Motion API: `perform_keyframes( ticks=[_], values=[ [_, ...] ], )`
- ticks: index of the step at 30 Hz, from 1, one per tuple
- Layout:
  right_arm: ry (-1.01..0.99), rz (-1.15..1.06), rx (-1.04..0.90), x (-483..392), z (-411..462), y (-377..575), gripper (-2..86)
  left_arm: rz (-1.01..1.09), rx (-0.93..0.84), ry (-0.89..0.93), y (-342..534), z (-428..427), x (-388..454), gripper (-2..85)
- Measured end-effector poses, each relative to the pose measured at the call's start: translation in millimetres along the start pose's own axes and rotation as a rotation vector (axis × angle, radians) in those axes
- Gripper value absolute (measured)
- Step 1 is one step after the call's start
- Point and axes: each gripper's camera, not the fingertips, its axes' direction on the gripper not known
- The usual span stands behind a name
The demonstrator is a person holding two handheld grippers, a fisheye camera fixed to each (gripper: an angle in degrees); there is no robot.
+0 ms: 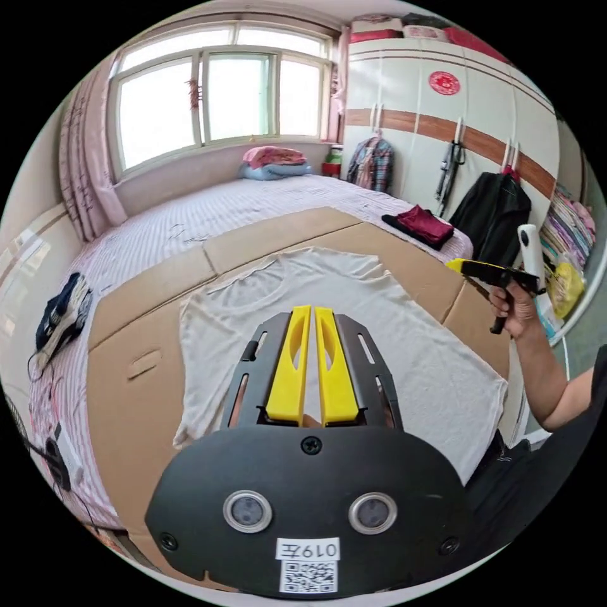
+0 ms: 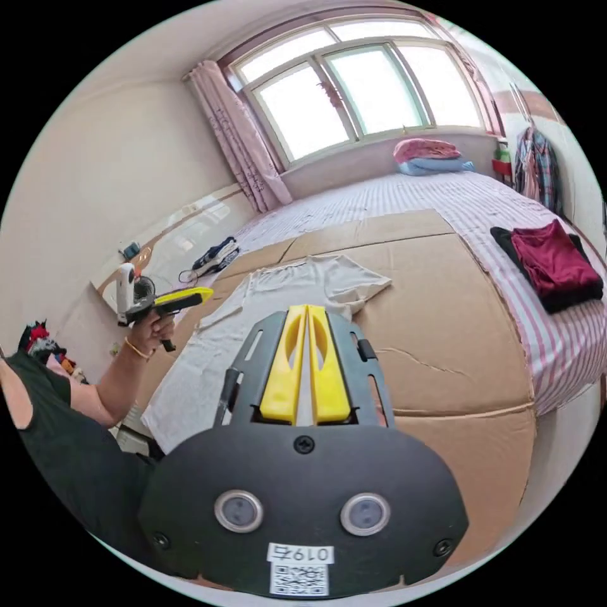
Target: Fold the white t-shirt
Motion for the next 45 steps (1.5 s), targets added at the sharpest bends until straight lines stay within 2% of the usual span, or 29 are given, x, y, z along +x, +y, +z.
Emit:
perform_keyframes(
  ticks=[3, 5, 10, 13, 18, 22, 33, 39, 45],
  values=[
    [0.052, 0.088, 0.005, 24.9, -4.8, -22.7, -0.7, 0.095, -0.027, 0.166, -93.5, 63.9, 28.0, 0.7],
    [0.100, 0.104, 0.008, 31.4, -8.5, -32.4, -0.7, 0.153, -0.091, 0.179, -150.5, 112.7, 51.2, 0.6],
    [0.062, 0.103, 0.000, 47.6, -23.0, -56.0, -0.6, 0.191, -0.366, 0.334, -280.9, 268.0, 121.1, 0.9],
    [0.048, 0.083, 0.019, 50.4, -37.0, -66.4, -0.7, 0.127, -0.556, 0.317, -323.5, 346.7, 141.7, 1.3],
    [0.046, 0.091, 0.026, 54.2, -56.5, -76.7, -0.7, -0.019, -0.701, 0.273, -366.7, 424.2, 150.5, 2.3],
    [0.012, 0.101, 0.041, 55.6, -72.1, -85.4, -0.7, -0.016, -0.733, 0.168, -395.3, 463.2, 168.9, 3.5],
    [0.003, 0.095, 0.085, 44.2, -129.0, -112.6, -0.7, -0.053, -0.718, 0.079, -442.4, 543.6, 185.0, 3.0],
    [-0.007, 0.094, 0.101, 30.3, -153.1, -123.3, -0.6, -0.091, -0.672, 0.076, -453.2, 568.6, 169.6, 1.1],
    [0.002, 0.085, 0.103, 10.0, -173.9, -132.1, -0.6, -0.175, -0.656, 0.159, -460.3, 593.0, 134.5, 0.6]
  ],
)
